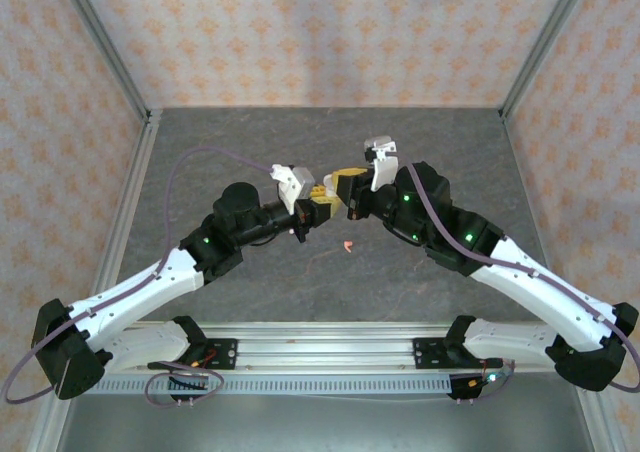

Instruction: Insert the wireless bluetooth earbuds into the charging case

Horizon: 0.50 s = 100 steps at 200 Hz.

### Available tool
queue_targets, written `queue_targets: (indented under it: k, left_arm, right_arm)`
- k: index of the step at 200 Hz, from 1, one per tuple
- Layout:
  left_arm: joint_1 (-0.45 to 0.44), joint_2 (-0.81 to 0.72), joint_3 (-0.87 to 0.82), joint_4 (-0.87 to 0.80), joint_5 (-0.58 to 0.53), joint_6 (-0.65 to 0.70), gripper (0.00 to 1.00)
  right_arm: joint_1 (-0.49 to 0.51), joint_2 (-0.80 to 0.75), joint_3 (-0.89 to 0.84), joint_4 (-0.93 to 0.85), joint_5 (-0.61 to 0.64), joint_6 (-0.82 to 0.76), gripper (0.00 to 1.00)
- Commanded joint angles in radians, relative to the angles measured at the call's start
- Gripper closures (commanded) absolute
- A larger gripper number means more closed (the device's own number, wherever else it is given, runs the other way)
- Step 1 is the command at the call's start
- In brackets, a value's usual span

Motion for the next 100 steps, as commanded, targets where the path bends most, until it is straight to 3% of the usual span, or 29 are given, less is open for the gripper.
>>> queue_targets:
  k: [1,100]
  left_arm:
    - [-0.005,-0.026,0.034,0.037,-0.028,0.019,1.0]
    - [-0.005,-0.007,0.048,0.05,-0.061,-0.003,1.0]
  right_arm:
    - [0.002,-0.019,-0.023,-0.015,-0.017,0.02,0.9]
    - [0.002,-0.035,-0.053,-0.024,-0.053,0.064,0.9]
